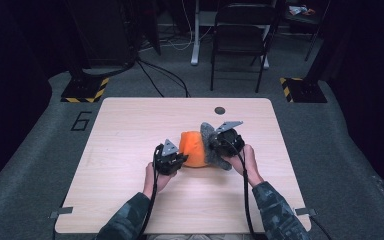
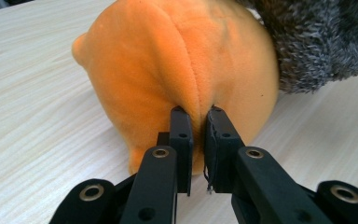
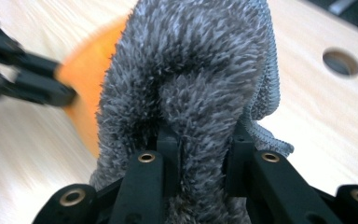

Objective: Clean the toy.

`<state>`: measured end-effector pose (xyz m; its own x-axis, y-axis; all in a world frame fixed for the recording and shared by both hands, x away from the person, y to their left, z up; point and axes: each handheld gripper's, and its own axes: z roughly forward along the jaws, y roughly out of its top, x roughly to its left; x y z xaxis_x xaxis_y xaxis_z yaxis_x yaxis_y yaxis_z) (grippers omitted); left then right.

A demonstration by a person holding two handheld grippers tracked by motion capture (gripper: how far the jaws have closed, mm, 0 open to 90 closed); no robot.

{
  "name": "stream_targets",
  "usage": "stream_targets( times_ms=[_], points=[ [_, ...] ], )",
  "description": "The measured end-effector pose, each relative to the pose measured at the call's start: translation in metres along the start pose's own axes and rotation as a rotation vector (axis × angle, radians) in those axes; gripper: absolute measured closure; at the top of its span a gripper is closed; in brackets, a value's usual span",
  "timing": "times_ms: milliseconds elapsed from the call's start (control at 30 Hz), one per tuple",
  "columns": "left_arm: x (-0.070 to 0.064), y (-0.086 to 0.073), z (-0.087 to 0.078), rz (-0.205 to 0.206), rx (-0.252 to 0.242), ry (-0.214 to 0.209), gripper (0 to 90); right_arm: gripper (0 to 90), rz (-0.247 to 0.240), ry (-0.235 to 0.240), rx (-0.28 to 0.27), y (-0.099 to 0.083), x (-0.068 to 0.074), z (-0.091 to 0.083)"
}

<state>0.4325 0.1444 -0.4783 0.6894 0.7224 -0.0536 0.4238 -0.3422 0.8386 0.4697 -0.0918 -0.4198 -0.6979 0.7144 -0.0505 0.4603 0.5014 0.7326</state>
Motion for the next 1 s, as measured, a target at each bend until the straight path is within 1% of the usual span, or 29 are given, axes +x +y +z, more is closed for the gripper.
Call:
stream_targets(
  times_ms=[33, 67, 133, 167, 200, 233, 267, 300, 333, 367, 400, 433, 500, 533, 567, 600, 700, 733, 767, 867, 900, 933, 967, 1000],
  points=[
    [-0.002, 0.001, -0.001, -0.003, -0.005, -0.003, 82.7, 72.9, -0.006, 0.019, -0.008, 0.003, 0.002, -0.002],
    [-0.003, 0.003, -0.001, -0.001, -0.002, -0.010, 82.8, 72.9, -0.003, 0.024, -0.025, 0.005, 0.006, -0.004],
    [-0.008, 0.005, -0.002, -0.005, -0.006, -0.025, 82.8, 72.9, -0.024, 0.045, -0.037, 0.008, 0.014, -0.008],
    [-0.011, 0.006, -0.002, 0.000, 0.001, -0.031, 82.8, 72.8, -0.047, 0.048, -0.042, 0.010, 0.019, -0.008],
    [-0.013, 0.006, -0.003, 0.005, 0.002, -0.035, 82.8, 72.7, -0.048, 0.048, -0.044, 0.011, 0.024, -0.009],
    [-0.015, 0.005, -0.002, 0.000, -0.003, -0.038, 82.8, 72.6, -0.063, 0.054, -0.048, 0.012, 0.028, -0.007],
    [-0.015, 0.005, -0.002, 0.013, 0.008, -0.042, 82.8, 72.5, -0.062, 0.050, -0.037, 0.012, 0.032, -0.005],
    [-0.016, 0.005, -0.001, 0.014, 0.009, -0.035, 82.8, 72.4, -0.070, 0.042, -0.022, 0.012, 0.034, -0.001],
    [-0.016, 0.004, 0.000, 0.007, 0.013, -0.039, 82.7, 72.4, -0.088, 0.031, -0.021, 0.010, 0.035, 0.004],
    [-0.015, 0.003, 0.003, 0.011, 0.020, -0.036, 82.7, 72.3, -0.088, 0.019, -0.008, 0.008, 0.035, 0.008],
    [-0.014, 0.002, 0.004, 0.012, 0.023, -0.035, 82.6, 72.3, -0.090, 0.023, -0.001, 0.006, 0.034, 0.011],
    [-0.013, 0.001, 0.005, 0.015, 0.019, -0.034, 82.5, 72.2, -0.078, 0.024, -0.001, 0.005, 0.032, 0.013],
    [-0.013, 0.001, 0.005, 0.005, 0.019, -0.036, 82.3, 72.1, -0.092, 0.017, 0.012, 0.004, 0.030, 0.013],
    [-0.013, 0.000, 0.005, 0.002, 0.016, -0.034, 82.3, 72.1, -0.079, 0.016, 0.026, 0.004, 0.029, 0.012],
    [-0.013, 0.000, 0.005, 0.007, 0.014, -0.032, 82.3, 72.0, -0.089, 0.014, 0.038, 0.004, 0.029, 0.012],
    [-0.012, 0.000, 0.004, 0.014, 0.022, -0.032, 82.2, 72.0, -0.107, 0.011, 0.036, 0.004, 0.028, 0.012],
    [-0.011, -0.001, 0.005, 0.010, 0.020, -0.029, 82.0, 72.0, -0.095, 0.020, 0.067, 0.002, 0.023, 0.012],
    [-0.010, -0.001, 0.005, 0.008, 0.019, -0.031, 81.9, 71.9, -0.072, 0.025, 0.084, 0.000, 0.019, 0.012],
    [-0.010, -0.001, 0.005, 0.006, 0.022, -0.035, 81.9, 71.9, -0.072, 0.025, 0.084, 0.000, 0.019, 0.012],
    [-0.009, -0.002, 0.005, -0.001, 0.017, -0.031, 81.7, 71.9, -0.057, 0.015, 0.107, -0.004, 0.009, 0.012],
    [-0.008, -0.002, 0.005, 0.000, 0.016, -0.034, 81.7, 71.9, -0.036, 0.009, 0.111, -0.006, 0.005, 0.013],
    [-0.008, -0.002, 0.006, -0.002, 0.016, -0.036, 81.6, 71.9, 0.003, 0.029, 0.124, -0.011, -0.003, 0.014],
    [-0.008, -0.002, 0.006, 0.004, 0.017, -0.035, 81.6, 71.9, 0.003, 0.029, 0.124, -0.011, -0.003, 0.014],
    [-0.008, -0.002, 0.007, 0.002, 0.014, -0.037, 81.6, 71.9, 0.016, 0.036, 0.129, -0.013, -0.007, 0.015]
  ],
)
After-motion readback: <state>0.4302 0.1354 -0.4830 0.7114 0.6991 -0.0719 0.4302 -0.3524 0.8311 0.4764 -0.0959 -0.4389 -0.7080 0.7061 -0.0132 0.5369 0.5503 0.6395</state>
